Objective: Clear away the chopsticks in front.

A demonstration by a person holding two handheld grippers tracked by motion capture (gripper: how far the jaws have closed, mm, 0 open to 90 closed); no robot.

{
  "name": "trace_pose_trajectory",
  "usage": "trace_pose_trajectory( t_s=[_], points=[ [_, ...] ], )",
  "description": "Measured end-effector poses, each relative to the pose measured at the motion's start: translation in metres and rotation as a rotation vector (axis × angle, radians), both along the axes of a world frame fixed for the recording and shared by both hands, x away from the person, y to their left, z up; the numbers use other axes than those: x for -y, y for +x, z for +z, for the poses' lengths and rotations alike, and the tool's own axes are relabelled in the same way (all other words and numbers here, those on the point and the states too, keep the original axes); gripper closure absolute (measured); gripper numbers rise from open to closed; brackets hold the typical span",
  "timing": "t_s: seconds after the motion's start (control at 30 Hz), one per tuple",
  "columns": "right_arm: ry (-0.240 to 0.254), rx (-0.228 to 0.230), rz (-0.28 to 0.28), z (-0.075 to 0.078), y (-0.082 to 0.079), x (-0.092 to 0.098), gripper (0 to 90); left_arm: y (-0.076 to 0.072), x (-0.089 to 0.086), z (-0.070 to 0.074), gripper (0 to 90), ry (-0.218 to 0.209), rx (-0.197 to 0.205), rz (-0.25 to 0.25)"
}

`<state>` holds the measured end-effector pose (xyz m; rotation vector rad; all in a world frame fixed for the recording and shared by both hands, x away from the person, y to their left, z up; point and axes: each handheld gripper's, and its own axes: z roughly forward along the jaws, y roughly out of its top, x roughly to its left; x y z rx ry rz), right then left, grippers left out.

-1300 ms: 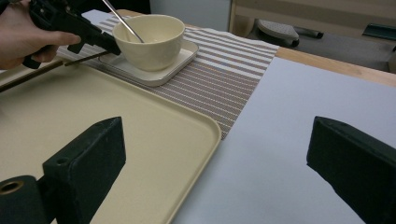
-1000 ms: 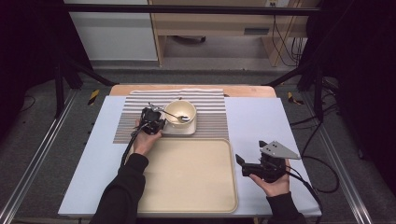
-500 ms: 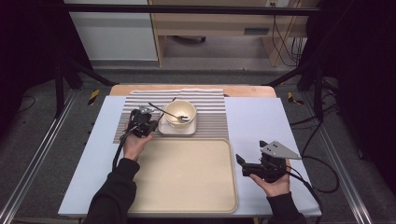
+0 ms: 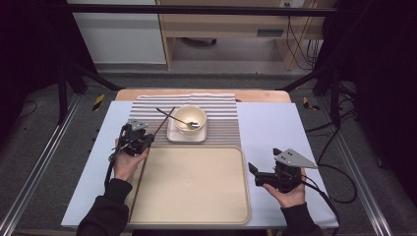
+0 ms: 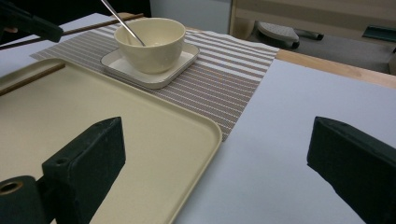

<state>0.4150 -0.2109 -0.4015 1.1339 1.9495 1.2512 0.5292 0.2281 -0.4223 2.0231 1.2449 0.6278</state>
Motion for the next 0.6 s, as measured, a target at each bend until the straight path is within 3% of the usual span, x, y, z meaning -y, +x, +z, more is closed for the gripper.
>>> trace_pose_trajectory(
  t_s=[0.6],
  points=[
    [-0.008,0.002,-0.002,0.000,-0.001,0.000,4.4,-0.044,-0.022,-0.002,85.0,-0.024,0.017,0.032]
  ],
)
